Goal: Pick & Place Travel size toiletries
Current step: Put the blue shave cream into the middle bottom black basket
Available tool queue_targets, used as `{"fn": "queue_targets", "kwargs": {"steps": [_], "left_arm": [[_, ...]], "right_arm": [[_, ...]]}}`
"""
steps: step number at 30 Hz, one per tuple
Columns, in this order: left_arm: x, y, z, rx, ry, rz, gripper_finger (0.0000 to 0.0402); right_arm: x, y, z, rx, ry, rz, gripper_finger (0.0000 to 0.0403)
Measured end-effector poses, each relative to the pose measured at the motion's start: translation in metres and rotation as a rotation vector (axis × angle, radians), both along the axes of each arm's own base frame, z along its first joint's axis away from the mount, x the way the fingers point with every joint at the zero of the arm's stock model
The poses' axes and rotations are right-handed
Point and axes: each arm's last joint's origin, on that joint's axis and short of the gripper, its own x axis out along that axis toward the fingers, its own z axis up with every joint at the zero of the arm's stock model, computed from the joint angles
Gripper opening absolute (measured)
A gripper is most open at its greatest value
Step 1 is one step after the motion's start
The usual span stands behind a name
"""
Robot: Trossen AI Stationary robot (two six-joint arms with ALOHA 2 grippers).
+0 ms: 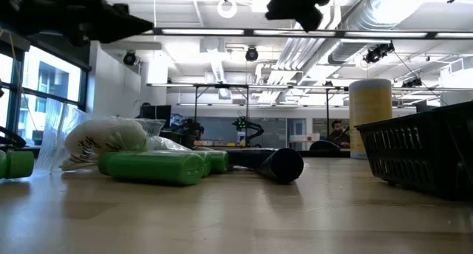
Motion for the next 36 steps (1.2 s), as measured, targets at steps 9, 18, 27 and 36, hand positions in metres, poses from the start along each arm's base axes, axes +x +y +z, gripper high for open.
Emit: {"fn": "queue_targets", "kwargs": {"steps": [9,18,27,36], "left_arm": [[-0.023,-0.006,-0.002,-0.019,0.034,0.003,0.0],[-0.023,-0.006,-0.004,-0.038,0.059,0.004,0.0],[-0.023,-0.006,-0.007,-0.041,0.086,0.005,0.0],[-0.023,-0.006,-0.007,-0.041,0.086,0.007,0.0]], "right_arm": [[0.03,0.004,-0.049,0.047,0.165,0.06,0.0089],[0.046,0.003,-0.1,0.033,0.364,0.029,0.0134],[0.049,0.005,-0.109,0.085,0.39,0.076,0.0214],[0.057,0.011,-0.125,0.121,0.403,0.071,0.0214]]}}
